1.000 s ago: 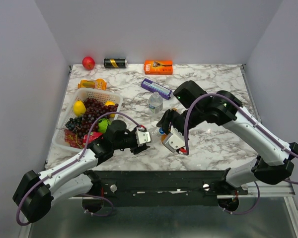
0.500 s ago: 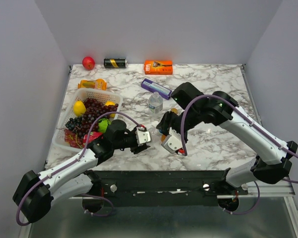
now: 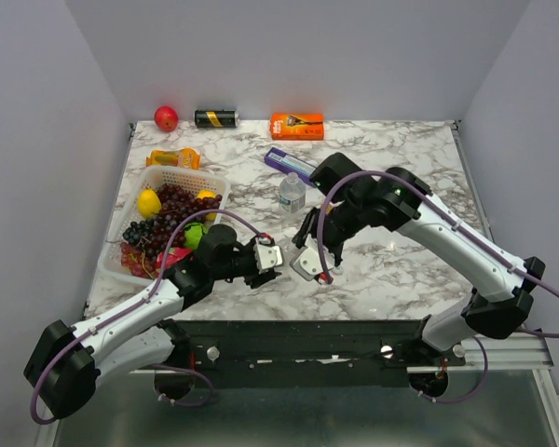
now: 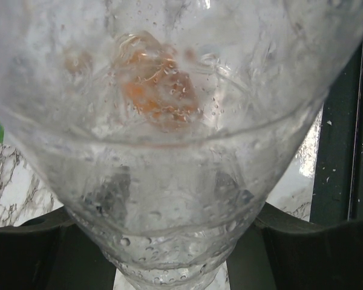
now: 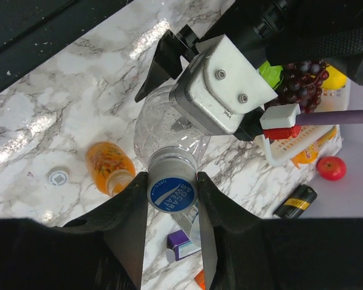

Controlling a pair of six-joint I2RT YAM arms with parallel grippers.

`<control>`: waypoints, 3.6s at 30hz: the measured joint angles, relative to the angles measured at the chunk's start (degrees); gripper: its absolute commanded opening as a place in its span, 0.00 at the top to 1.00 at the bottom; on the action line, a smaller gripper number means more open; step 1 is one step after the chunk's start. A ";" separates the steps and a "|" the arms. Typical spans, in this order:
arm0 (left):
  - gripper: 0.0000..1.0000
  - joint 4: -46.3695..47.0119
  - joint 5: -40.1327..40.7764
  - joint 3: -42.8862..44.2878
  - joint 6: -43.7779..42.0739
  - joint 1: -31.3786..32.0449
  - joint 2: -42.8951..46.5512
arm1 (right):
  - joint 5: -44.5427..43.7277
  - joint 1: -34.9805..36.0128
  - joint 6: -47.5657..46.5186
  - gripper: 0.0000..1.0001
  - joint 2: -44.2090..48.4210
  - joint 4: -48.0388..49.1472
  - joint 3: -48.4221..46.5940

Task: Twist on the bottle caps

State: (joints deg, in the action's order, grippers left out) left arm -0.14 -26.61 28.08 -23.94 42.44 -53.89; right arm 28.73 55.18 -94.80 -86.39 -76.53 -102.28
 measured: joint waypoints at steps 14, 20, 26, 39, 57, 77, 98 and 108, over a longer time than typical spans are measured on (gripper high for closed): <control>1.00 5.20 15.21 -3.85 5.53 -0.26 3.37 | -0.42 -2.47 23.63 0.69 -9.70 1.01 -10.47; 1.00 6.54 26.80 -4.52 8.83 -0.24 4.96 | 2.93 -5.62 37.83 0.70 -16.68 3.23 -18.73; 1.00 7.65 37.27 -4.39 11.74 0.15 3.23 | 3.69 -7.72 54.90 0.70 -22.75 5.11 -26.08; 1.00 1.68 46.56 -1.68 19.32 0.76 -0.66 | 4.22 -10.95 82.64 0.69 -30.10 8.61 -29.73; 1.00 3.74 25.22 -0.17 17.51 -1.25 -5.16 | 15.96 -13.86 59.52 0.21 -3.80 5.03 -17.05; 1.00 -8.85 -1.09 7.15 -2.40 -1.68 -4.48 | 9.44 -6.12 7.28 0.47 4.55 4.46 4.04; 1.00 -7.04 0.42 7.13 -2.67 -1.70 -3.13 | 7.28 -6.12 9.62 0.75 -0.20 1.29 -1.66; 1.00 2.67 36.41 5.57 6.14 -0.92 -0.83 | 2.84 -10.03 55.08 1.00 -13.86 11.32 -17.62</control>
State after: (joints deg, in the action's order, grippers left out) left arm 2.52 9.80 33.65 -17.80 41.52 -54.72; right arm 31.57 45.15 -39.72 -100.25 -65.21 -119.90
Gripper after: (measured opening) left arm 0.652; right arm 0.409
